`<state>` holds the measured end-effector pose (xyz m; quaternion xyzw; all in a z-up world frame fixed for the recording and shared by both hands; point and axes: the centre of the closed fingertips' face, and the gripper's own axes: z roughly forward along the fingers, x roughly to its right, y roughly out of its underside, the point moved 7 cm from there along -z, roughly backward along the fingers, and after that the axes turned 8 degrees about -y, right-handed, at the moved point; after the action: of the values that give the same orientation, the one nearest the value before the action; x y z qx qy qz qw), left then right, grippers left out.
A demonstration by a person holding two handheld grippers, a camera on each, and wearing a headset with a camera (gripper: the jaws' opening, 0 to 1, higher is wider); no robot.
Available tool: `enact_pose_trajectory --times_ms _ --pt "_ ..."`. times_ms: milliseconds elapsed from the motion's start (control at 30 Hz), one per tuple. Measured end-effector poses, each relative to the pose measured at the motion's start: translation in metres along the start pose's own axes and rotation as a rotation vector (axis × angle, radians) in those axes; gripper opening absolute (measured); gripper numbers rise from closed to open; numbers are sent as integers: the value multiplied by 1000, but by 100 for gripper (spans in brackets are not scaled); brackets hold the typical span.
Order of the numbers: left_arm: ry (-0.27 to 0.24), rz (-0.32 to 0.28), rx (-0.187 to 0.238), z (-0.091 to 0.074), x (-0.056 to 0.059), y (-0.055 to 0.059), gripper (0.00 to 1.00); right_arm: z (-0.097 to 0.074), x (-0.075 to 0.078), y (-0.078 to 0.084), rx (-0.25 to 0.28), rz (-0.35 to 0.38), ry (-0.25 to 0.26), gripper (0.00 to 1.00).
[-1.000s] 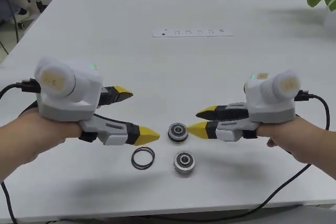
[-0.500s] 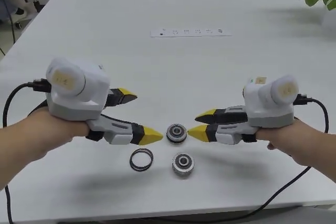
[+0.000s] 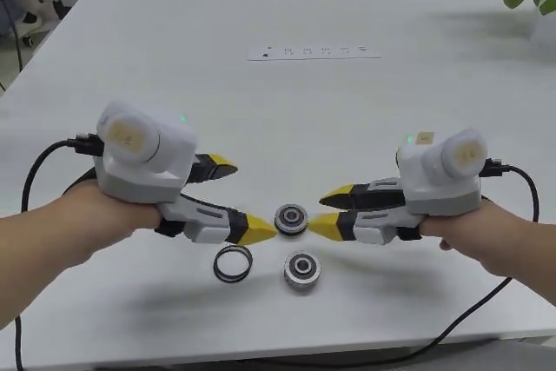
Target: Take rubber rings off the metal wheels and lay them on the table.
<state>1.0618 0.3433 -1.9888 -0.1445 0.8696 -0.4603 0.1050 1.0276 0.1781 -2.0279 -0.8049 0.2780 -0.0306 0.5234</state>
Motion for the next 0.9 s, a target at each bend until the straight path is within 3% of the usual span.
enact_pose_trajectory --times_ms 733,900 --pt "48 7 -6 19 13 -3 54 6 -5 4 -24 -25 -32 28" --pt "63 10 -7 22 16 -2 46 6 -6 4 -22 -24 -32 28"
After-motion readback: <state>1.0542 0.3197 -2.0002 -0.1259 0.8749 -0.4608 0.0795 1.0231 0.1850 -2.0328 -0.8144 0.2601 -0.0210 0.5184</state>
